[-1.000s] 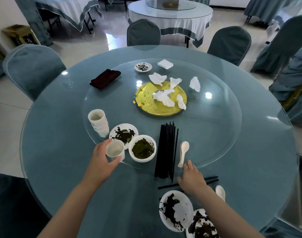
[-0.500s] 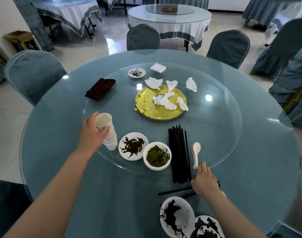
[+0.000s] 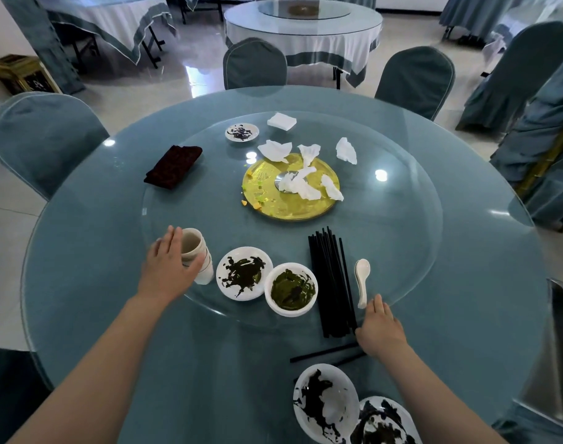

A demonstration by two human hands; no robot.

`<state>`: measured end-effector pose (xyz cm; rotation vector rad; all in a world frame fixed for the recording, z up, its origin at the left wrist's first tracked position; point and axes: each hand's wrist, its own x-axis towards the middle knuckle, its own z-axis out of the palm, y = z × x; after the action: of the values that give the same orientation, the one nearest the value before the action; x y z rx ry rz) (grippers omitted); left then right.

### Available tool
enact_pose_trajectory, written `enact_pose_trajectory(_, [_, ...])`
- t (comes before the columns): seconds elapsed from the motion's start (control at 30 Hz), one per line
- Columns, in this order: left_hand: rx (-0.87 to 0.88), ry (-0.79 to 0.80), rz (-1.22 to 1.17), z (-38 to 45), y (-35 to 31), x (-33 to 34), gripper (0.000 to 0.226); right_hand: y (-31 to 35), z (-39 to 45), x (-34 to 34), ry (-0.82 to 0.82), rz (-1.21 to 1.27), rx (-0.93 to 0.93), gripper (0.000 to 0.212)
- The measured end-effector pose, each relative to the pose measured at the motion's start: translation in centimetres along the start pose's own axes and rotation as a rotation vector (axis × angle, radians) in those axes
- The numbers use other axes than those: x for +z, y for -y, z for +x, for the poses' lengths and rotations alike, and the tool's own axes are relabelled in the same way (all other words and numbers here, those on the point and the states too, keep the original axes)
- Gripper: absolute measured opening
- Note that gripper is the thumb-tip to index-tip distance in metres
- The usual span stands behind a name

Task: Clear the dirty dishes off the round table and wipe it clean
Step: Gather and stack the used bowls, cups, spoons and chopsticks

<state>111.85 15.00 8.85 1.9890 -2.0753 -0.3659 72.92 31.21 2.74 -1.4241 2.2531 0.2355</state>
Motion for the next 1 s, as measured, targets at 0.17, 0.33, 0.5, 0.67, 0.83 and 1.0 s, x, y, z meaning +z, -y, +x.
enact_pose_trajectory(0.17, [0.042, -0.05, 0.072, -0.8, -0.8, -0.4, 0.083, -0.9, 0.1, -0.7, 0.013, 0.069, -0.025, 0.073])
enact_pose_trajectory(0.33, [0.18, -0.152, 0.027, -3.3, -2.3, -0.2, 0.071, -1.8, -1.6, -0.9, -0.046, 0.197, -0.034, 0.064])
enact_pose_trajectory(0.5, [0.343, -0.145, -0.041, -7.8, -4.2, 1.8, 0.056, -1.0, -5.6, 0.1, -0.135, 0.295, -0.116, 0.047])
enact_pose_trajectory(0.67, [0.355, 0.056, -0.074, -12.5, -4.9, 6.0, 0.05, -0.1, -9.3, 2.4, -0.055, 0.376, -0.141, 0.021])
enact_pose_trajectory(0.83, [0.238, 0.388, -0.277, -16.9, -6.0, 9.0, 0.028, -0.5, -11.4, 4.5, 0.054, 0.349, -0.099, 0.023])
enact_pose_trajectory(1.0, [0.076, 0.69, -0.388, -19.8, -8.6, 10.1, 0.01, -0.6, -12.2, 5.3, 0.1, 0.385, -0.061, 0.016])
